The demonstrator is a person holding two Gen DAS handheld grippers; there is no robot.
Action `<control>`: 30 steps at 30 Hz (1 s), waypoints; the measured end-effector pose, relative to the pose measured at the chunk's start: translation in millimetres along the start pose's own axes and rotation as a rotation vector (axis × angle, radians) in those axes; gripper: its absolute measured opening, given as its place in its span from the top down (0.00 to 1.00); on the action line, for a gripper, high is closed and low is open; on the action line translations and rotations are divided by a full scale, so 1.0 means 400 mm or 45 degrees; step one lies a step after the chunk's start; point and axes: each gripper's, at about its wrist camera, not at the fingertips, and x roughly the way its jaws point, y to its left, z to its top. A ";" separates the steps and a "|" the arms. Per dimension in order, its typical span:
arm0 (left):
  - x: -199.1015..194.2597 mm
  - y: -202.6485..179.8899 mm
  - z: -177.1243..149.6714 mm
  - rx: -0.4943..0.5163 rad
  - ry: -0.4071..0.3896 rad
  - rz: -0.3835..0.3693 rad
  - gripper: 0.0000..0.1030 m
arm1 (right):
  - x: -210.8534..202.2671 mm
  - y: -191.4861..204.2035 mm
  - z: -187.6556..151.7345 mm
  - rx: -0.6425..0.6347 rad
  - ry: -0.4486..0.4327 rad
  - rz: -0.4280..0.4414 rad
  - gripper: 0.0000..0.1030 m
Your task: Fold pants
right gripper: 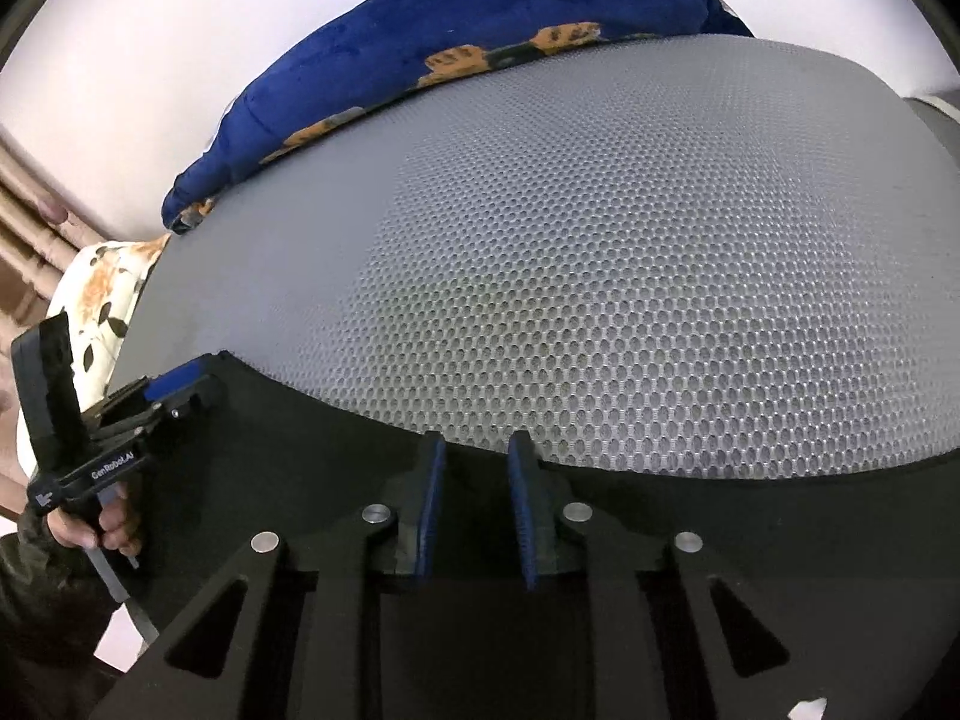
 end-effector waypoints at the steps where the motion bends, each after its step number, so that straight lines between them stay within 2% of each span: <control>1: -0.014 0.002 -0.002 -0.002 -0.009 0.005 0.52 | -0.005 0.004 0.000 0.002 -0.006 0.006 0.75; 6: -0.106 -0.042 -0.015 0.044 -0.108 -0.009 0.50 | -0.064 -0.002 0.001 0.023 -0.062 0.059 0.62; 10: -0.156 -0.087 -0.049 0.077 -0.108 -0.030 0.48 | -0.140 -0.073 -0.025 0.097 -0.087 0.123 0.62; 16: -0.171 -0.151 -0.128 0.101 -0.044 -0.080 0.47 | -0.273 -0.296 -0.133 0.312 -0.098 0.105 0.61; 21: -0.150 -0.186 -0.156 0.057 0.006 -0.103 0.47 | -0.387 -0.501 -0.238 0.499 -0.100 0.004 0.61; 25: -0.140 -0.204 -0.156 0.022 0.007 -0.111 0.47 | -0.439 -0.611 -0.308 0.619 -0.078 0.032 0.61; 30: -0.114 -0.229 -0.156 0.009 0.034 -0.109 0.47 | -0.448 -0.682 -0.368 0.683 -0.046 0.038 0.61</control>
